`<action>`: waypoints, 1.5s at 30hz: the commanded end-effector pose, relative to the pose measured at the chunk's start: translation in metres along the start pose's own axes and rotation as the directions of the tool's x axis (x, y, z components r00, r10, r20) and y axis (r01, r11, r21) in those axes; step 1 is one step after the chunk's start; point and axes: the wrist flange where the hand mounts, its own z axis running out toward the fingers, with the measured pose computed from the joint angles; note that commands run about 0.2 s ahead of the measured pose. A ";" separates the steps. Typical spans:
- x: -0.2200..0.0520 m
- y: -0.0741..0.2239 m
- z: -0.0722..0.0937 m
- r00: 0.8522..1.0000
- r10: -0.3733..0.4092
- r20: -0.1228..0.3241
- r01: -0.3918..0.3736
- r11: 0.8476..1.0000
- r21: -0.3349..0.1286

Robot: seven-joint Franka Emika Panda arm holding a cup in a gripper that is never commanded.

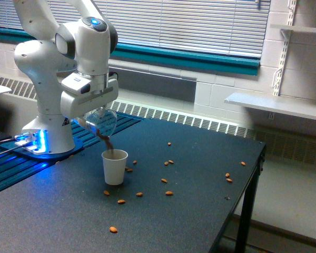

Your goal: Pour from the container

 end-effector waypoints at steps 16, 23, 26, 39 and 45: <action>-0.009 -0.003 0.016 1.000 -0.010 0.025 0.011 1.000 -0.014; -0.009 -0.005 0.016 1.000 -0.016 0.025 0.016 1.000 -0.011; -0.010 -0.007 0.015 1.000 -0.021 0.019 0.021 1.000 -0.003; -0.011 -0.010 0.009 0.999 -0.035 0.004 0.035 0.999 0.008; -0.015 -0.016 0.004 0.998 -0.055 -0.003 0.055 0.998 0.040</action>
